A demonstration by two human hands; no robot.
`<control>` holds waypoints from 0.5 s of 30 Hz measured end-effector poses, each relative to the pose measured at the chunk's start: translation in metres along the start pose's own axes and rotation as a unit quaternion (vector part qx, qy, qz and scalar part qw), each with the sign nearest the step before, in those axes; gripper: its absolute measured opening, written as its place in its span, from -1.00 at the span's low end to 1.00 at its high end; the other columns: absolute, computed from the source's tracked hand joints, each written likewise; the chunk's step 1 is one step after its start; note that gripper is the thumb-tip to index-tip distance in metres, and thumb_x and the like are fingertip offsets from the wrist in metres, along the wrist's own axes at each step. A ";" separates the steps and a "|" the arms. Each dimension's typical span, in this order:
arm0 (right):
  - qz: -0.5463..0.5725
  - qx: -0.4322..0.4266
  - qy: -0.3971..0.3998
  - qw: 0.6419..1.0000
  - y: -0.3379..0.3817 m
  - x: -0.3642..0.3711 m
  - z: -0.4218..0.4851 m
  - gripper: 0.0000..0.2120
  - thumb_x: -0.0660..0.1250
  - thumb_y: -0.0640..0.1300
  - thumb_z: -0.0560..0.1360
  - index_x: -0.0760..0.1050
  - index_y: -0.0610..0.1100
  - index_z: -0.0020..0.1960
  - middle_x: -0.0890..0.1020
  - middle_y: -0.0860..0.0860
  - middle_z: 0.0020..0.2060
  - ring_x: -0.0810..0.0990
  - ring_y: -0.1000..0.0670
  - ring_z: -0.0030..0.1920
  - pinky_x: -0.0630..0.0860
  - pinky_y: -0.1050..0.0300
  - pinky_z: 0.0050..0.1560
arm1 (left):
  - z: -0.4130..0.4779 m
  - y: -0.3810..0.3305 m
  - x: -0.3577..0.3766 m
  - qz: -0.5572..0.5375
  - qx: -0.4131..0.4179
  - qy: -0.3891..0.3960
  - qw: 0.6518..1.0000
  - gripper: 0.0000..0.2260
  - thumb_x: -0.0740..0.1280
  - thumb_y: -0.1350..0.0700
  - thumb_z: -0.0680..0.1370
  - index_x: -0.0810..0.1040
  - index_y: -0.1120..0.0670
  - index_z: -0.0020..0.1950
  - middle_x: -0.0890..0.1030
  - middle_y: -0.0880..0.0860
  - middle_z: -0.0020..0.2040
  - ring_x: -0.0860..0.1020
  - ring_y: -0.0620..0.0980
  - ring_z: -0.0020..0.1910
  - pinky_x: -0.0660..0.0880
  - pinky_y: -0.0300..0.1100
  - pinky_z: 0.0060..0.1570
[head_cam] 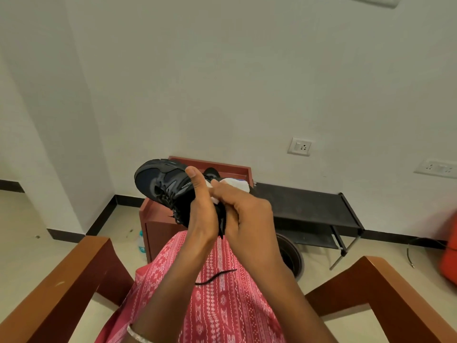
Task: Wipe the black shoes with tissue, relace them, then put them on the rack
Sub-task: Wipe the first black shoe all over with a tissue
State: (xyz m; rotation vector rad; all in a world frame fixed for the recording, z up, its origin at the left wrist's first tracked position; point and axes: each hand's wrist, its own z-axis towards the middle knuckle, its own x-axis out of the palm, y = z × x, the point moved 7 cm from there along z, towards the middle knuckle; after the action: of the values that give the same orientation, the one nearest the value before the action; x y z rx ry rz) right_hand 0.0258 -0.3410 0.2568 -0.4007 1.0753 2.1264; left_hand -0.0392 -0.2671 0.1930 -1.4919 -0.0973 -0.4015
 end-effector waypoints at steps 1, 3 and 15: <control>-0.006 -0.007 -0.004 1.000 0.002 0.001 -0.005 -0.68 0.22 -0.23 0.54 0.67 -0.06 0.18 0.71 0.05 0.04 0.63 0.11 0.10 0.55 0.31 0.16 | 0.000 0.000 -0.004 -0.013 -0.013 -0.005 1.000 -0.04 -0.06 -0.71 0.19 0.51 0.20 -0.32 0.56 0.21 -0.23 0.55 0.17 -0.16 0.52 0.14 0.09; -0.010 -0.018 -0.017 1.000 0.003 0.003 -0.021 -0.62 0.28 -0.34 0.51 0.65 -0.08 0.23 0.70 0.04 0.13 0.60 0.14 0.22 0.51 0.29 0.26 | -0.001 -0.002 -0.012 -0.022 -0.028 -0.031 0.999 -0.12 -0.06 -0.69 0.20 0.44 0.16 -0.42 0.52 0.14 -0.35 0.51 0.06 -0.32 0.48 -0.03 -0.12; -0.013 0.016 0.035 0.999 -0.009 0.018 -0.010 -0.42 0.25 -0.47 0.50 0.48 -0.05 0.44 0.48 0.04 0.43 0.38 0.10 0.47 0.28 0.25 0.48 | -0.001 0.001 -0.001 -0.055 -0.034 0.009 0.998 -0.01 0.02 -0.72 0.14 0.69 0.11 -0.09 0.69 0.16 -0.08 0.63 0.25 0.12 0.41 0.22 0.35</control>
State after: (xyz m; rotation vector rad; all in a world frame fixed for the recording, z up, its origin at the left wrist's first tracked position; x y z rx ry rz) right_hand 0.0192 -0.3376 0.2361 -0.4741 1.1357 2.0828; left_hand -0.0401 -0.2680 0.1916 -1.5535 -0.1529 -0.5102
